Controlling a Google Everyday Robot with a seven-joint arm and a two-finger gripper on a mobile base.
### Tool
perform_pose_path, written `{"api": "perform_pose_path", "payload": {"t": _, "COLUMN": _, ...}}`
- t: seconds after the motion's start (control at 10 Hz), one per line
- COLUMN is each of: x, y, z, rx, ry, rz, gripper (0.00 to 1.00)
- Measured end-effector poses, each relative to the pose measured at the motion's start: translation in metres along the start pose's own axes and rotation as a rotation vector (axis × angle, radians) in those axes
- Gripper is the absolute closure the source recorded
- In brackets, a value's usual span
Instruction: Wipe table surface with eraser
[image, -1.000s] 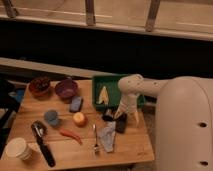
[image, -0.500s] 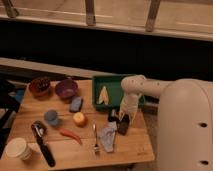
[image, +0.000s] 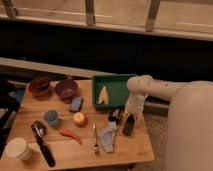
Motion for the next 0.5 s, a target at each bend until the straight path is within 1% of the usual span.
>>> {"api": "perform_pose_path", "payload": {"t": 0.1, "x": -0.003, "y": -0.011, "z": -0.005, "rx": 0.0, "ry": -0.009, "rz": 0.019, "gripper": 1.0}}
{"api": "perform_pose_path", "payload": {"t": 0.2, "x": -0.007, "y": -0.016, "z": -0.009, "rx": 0.002, "ry": -0.014, "rz": 0.032, "gripper": 1.0}}
{"api": "perform_pose_path", "payload": {"t": 0.3, "x": -0.013, "y": -0.016, "z": -0.011, "rx": 0.004, "ry": -0.019, "rz": 0.04, "gripper": 1.0}}
{"api": "perform_pose_path", "payload": {"t": 0.5, "x": -0.022, "y": -0.004, "z": -0.013, "rx": 0.003, "ry": -0.025, "rz": 0.035, "gripper": 1.0}}
